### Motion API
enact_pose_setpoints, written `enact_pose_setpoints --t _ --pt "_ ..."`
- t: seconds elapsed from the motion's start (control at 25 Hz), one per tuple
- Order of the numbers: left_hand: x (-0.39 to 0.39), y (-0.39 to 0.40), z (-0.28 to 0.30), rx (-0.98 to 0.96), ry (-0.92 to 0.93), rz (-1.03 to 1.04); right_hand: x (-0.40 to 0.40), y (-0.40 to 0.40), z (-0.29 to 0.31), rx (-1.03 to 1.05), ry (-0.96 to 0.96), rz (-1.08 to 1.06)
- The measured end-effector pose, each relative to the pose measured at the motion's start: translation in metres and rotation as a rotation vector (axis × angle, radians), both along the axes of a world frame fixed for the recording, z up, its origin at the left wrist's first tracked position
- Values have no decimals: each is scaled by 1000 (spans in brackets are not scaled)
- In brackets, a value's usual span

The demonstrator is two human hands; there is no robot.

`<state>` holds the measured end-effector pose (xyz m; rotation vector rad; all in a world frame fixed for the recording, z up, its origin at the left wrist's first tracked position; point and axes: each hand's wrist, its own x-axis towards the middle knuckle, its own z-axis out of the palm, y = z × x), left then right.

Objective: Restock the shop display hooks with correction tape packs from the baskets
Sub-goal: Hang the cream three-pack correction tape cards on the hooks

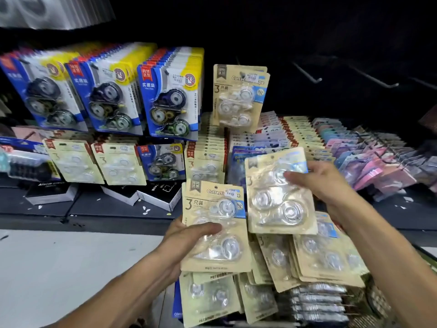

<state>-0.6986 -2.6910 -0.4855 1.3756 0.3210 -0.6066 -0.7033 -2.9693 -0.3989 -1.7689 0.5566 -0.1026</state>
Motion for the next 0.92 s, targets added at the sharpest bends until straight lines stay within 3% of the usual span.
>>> enact_pose_setpoints --t 0.08,0.2,0.44,0.56,0.8,0.92 --pt "17 1 23 -15 -71 27 0 -4 20 139 -168 -82" --pt "46 4 55 -11 -117 18 10 7 26 319 -258 -87" --pt "69 -8 103 -129 -177 -108 16 38 33 532 -242 271" --pt "80 -16 117 -177 -201 -72 22 40 41 628 -320 228" --pt "101 -17 131 -245 -260 24 31 51 45 446 -270 198" --pt "109 -9 137 -142 -304 104 46 44 44 404 -349 92"
